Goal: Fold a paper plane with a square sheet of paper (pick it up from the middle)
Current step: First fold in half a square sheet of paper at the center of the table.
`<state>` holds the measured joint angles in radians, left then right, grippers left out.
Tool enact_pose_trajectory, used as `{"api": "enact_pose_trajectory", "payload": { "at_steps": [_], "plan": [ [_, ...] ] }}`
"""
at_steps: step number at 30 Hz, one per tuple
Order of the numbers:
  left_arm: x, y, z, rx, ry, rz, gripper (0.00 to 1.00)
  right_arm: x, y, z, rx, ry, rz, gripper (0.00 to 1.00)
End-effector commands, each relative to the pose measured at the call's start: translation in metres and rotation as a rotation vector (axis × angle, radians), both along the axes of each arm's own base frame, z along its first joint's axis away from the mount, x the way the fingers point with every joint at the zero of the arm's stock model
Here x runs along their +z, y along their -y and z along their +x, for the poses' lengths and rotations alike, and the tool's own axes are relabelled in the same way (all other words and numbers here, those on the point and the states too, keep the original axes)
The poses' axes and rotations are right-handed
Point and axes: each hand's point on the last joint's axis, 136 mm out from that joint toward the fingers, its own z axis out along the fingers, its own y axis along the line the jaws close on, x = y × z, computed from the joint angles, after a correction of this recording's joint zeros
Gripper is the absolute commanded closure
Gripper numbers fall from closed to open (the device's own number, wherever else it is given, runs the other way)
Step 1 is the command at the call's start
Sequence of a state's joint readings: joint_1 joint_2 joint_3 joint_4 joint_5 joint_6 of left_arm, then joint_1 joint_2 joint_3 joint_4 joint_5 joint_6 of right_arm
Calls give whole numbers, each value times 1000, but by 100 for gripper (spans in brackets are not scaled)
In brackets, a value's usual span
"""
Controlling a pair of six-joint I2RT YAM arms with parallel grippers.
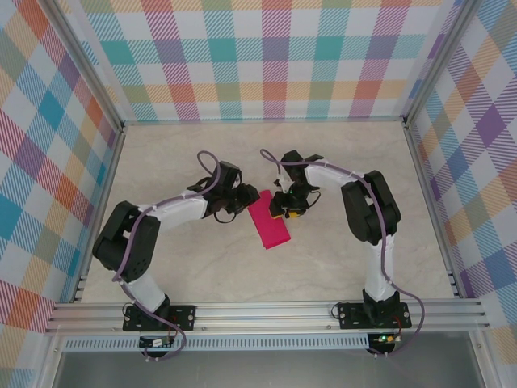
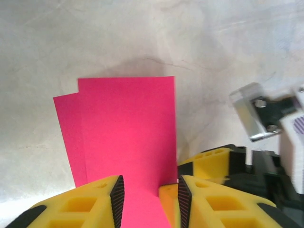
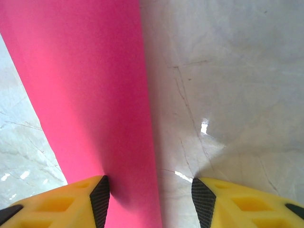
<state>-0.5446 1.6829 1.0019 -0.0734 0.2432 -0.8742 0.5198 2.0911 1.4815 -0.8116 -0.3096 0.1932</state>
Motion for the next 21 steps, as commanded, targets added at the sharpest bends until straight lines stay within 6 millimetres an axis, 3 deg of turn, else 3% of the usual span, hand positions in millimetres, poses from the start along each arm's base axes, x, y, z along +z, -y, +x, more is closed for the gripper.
{"api": "enact_pose_trajectory", "payload": {
  "at_steps": [1,12,21],
  "plan": [
    [-11,-12,-7,10,-28,43,65,-43,23,-13,36,-48,-150,45],
    [-24,4,-4,-38,-52,-7,77,-49,27,-16,121,-28,-191,41],
    [-34,7,-3,-45,-69,-7,80,-55,31,-12,111,-30,-233,41]
  ]
}}
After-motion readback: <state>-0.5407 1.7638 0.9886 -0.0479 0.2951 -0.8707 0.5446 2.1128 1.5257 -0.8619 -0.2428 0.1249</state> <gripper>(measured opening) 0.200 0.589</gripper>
